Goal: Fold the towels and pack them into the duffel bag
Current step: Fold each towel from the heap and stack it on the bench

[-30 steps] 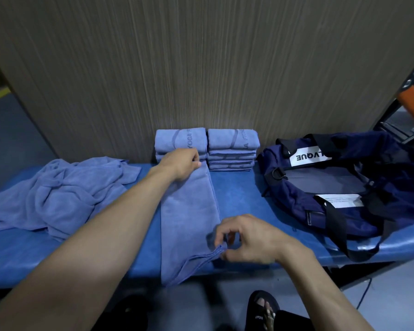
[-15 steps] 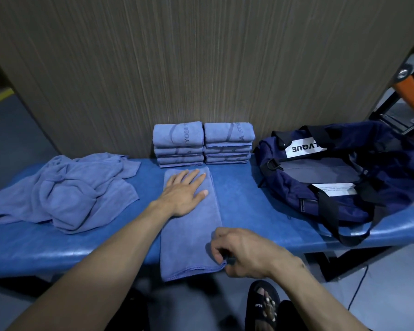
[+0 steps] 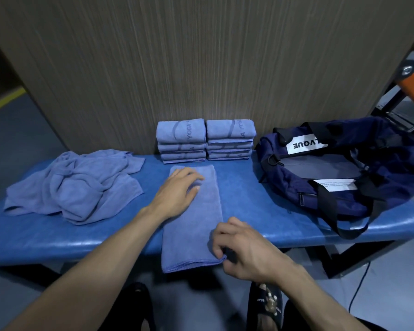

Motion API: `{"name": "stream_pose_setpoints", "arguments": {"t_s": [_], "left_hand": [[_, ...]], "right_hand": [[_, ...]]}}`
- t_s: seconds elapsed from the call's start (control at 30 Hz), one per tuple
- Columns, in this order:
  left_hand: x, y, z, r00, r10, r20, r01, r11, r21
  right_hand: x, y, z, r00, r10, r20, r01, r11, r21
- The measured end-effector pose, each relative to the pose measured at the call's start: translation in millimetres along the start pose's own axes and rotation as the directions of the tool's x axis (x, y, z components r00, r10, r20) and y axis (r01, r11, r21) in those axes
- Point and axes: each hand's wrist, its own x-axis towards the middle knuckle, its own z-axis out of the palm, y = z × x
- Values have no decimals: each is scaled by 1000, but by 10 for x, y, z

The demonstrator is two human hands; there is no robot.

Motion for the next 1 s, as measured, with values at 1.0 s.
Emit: {"name": "stream_pose_setpoints", "arguments": {"t_s": [1.0], "left_hand": [[-1532,-36,-48,998,-59,-14,50,936,-349]], "right_hand": [[-45,-127,12,930,356,-91,-225,748,624]]}}
